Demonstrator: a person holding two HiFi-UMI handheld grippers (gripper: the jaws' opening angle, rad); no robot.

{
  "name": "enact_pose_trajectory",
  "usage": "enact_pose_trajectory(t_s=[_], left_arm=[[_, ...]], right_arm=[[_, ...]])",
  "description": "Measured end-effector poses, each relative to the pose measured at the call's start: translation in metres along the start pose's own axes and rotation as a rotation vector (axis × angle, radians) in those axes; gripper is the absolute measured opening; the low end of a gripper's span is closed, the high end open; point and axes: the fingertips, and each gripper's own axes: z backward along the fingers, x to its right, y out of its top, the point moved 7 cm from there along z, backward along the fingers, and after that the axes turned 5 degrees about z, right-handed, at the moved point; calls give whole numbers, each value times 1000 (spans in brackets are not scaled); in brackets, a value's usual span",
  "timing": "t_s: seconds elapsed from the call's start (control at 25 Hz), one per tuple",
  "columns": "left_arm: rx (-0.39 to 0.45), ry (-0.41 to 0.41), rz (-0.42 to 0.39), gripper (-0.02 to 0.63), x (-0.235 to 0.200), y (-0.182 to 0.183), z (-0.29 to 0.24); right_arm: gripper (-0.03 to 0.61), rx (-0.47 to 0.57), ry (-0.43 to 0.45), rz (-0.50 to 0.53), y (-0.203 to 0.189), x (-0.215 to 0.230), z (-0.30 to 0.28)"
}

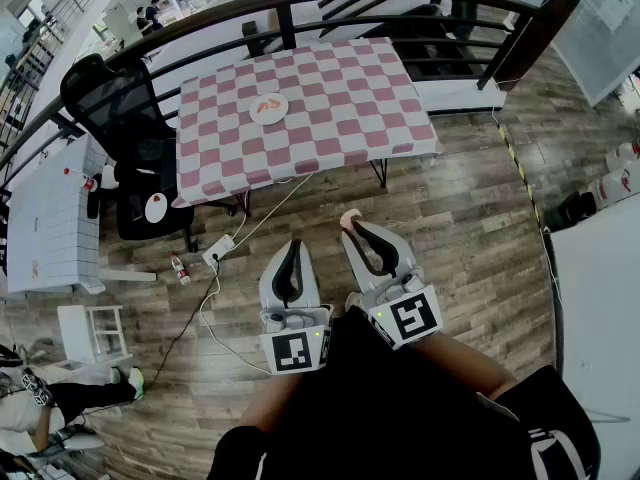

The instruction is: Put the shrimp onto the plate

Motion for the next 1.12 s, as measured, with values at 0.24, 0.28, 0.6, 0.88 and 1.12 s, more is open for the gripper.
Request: enact_pose_trajectory(t_s=[0.24,0.28,0.6,0.88,1.12], left_arm=[[17,-3,12,11,6,-1,5],[20,7,11,11,5,-1,5],[41,63,33,11,4,-1,19],[34,97,26,11,6,-7,20],[39,132,23,11,-10,-8,6]], right_arm=[[52,34,-12,-66,-1,12,13],[53,36,-15,-71,-1,16,15],[54,36,6,-87,-12,21,28],[54,22,40,-67,-20,23,26],[54,-17,51,-78,-30,30,13]])
